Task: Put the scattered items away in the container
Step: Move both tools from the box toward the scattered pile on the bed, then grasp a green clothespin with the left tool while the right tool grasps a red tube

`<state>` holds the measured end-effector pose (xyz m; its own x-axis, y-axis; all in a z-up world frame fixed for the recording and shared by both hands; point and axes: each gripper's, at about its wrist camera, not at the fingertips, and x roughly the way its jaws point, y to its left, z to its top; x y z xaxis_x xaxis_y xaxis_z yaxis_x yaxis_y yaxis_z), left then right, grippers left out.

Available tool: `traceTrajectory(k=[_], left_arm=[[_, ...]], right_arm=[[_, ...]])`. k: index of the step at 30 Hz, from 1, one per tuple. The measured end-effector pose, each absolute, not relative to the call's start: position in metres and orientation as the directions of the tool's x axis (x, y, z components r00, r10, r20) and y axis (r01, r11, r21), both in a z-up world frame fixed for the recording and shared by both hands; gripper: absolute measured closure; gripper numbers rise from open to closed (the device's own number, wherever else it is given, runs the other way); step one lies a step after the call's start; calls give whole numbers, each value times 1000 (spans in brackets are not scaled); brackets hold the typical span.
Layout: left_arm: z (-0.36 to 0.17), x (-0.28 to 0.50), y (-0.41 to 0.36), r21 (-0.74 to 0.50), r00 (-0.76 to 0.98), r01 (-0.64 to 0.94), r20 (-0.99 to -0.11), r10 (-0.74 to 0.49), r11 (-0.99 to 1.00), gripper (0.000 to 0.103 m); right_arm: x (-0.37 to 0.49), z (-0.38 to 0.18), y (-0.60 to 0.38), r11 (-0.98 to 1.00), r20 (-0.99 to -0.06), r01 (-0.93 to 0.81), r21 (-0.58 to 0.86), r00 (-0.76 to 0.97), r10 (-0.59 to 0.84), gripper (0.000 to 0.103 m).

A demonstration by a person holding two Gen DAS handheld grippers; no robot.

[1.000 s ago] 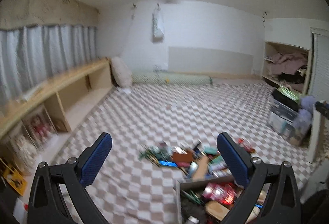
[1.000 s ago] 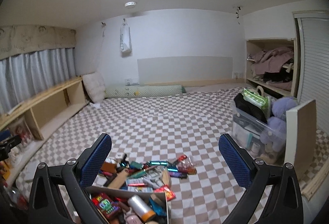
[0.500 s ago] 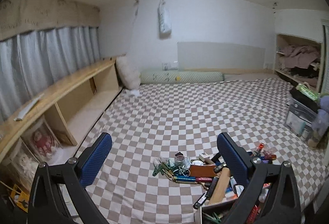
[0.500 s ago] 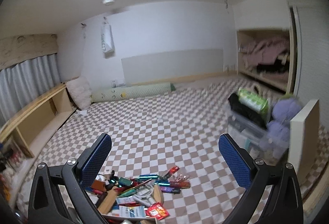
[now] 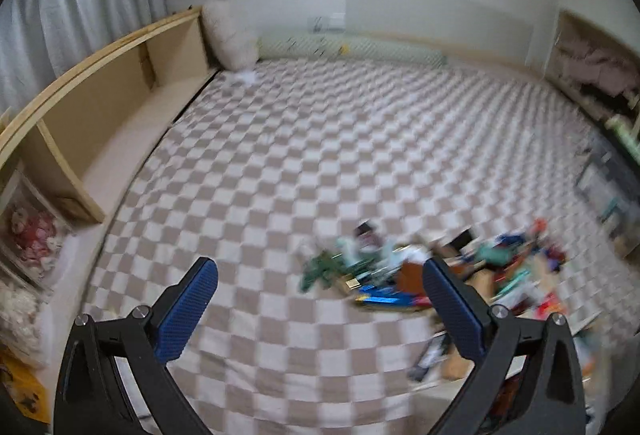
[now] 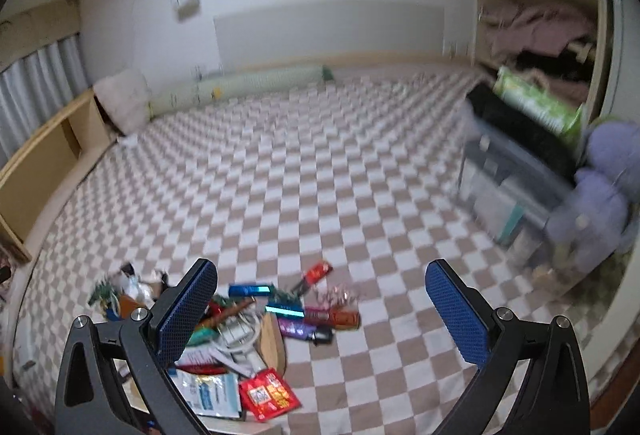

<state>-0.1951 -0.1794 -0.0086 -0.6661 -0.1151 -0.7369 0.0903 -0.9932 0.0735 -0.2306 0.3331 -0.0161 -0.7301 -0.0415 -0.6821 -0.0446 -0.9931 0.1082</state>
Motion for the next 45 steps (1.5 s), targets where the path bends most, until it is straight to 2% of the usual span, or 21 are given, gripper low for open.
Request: traceTrajectory(k=[3,9,12,15,17,18,21,22,24,29,33,37,42,45], left_arm=[[-30,-205,-186,132,-627,66,-765,-144,-989,0],[-82,-228,-193,149,-561,22,-817,-135,-989,2],[-113,-243,-194,126,-512,38,-849,-128,-991,15],[-139,-255,-196,126,-465,38,-876,-129,-991,16],[-152,-261,-196,127,-445,32,-886,-128,-991,22],[-157,-264,-196,122,-434,32,-892,-123,-992,29],[-172,-273,-198,104,-412,43,-904,-112,-994,32],[-174,-276,-197,101,-409,43,-906,-110,-994,38],[-178,-281,-194,94,-403,31,-910,-98,-995,42],[-186,-291,-185,126,-399,4,-909,-118,-992,42],[-192,-298,-178,144,-395,-21,-910,-124,-989,42],[-205,-299,-178,152,-389,-37,-913,-126,-988,42],[-211,-298,-185,126,-391,-25,-914,-106,-992,42],[-213,-299,-184,119,-393,-29,-914,-98,-992,42]], right_arm=[[-241,-36,335,-991,-712,-78,111,-701,-24,0],[-262,-75,347,-974,-797,-167,156,-604,-25,0],[-271,-95,356,-958,-835,-225,177,-549,-26,0],[-281,-117,360,-949,-878,-279,146,-479,6,0],[-286,-127,361,-947,-894,-290,139,-447,5,0],[-289,-132,363,-946,-901,-290,146,-434,-6,0],[-297,-150,369,-934,-919,-299,195,-389,-68,0],[-299,-155,370,-929,-924,-306,208,-374,-84,0],[-305,-167,369,-930,-933,-296,220,-344,-111,0],[-315,-184,354,-951,-943,-231,206,-305,-130,0],[-324,-199,344,-958,-949,-192,214,-273,-157,8],[-330,-209,343,-967,-957,-172,187,-252,-140,9],[-338,-221,347,-954,-949,-184,236,-253,-186,10],[-340,-225,341,-970,-959,-157,187,-242,-145,23]])
